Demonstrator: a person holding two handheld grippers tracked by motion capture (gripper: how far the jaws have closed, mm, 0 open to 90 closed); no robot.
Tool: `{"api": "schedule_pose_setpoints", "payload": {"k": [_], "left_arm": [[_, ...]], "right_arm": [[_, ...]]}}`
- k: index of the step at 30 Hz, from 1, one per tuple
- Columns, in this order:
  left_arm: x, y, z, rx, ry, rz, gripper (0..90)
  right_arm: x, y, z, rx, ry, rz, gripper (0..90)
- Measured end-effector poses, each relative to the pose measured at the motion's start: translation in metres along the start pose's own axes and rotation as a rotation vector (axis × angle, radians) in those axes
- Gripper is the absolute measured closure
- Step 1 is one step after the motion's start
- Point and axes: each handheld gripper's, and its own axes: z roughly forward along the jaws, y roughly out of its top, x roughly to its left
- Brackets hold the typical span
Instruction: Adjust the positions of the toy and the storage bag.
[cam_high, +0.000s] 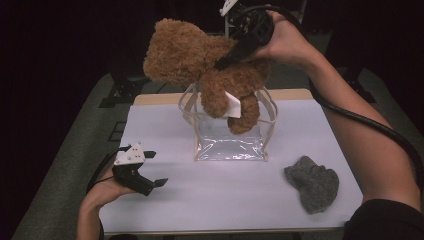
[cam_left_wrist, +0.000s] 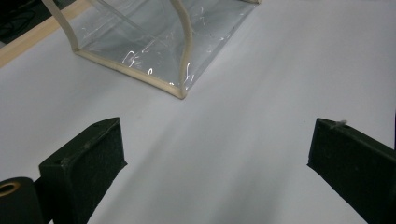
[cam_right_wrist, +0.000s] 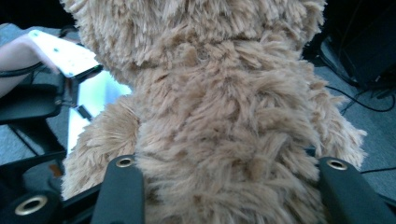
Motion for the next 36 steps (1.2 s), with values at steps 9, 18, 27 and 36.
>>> {"api": "schedule_pose_setpoints", "payload": {"k": [9, 18, 27, 36], "left_arm": [[0.001, -0.001, -0.001, -0.001, 0.000, 0.002, 3.0], [0.003, -0.005, -0.001, 0.007, -0.002, -0.011, 3.0], [0.000, -0.004, -0.001, 0.016, -0.004, -0.002, 3.0], [-0.001, -0.003, 0.001, 0.018, -0.005, -0.001, 3.0]], "right_arm": [[-0.037, 0.002, 0.014, 0.005, -0.019, 0.045, 48.0], [-0.057, 0.001, 0.028, 0.012, -0.043, 0.072, 48.0], [-0.035, 0.003, 0.035, 0.026, -0.008, 0.033, 47.9], [-0.027, 0.000, 0.036, 0.034, 0.000, 0.018, 47.9]]}}
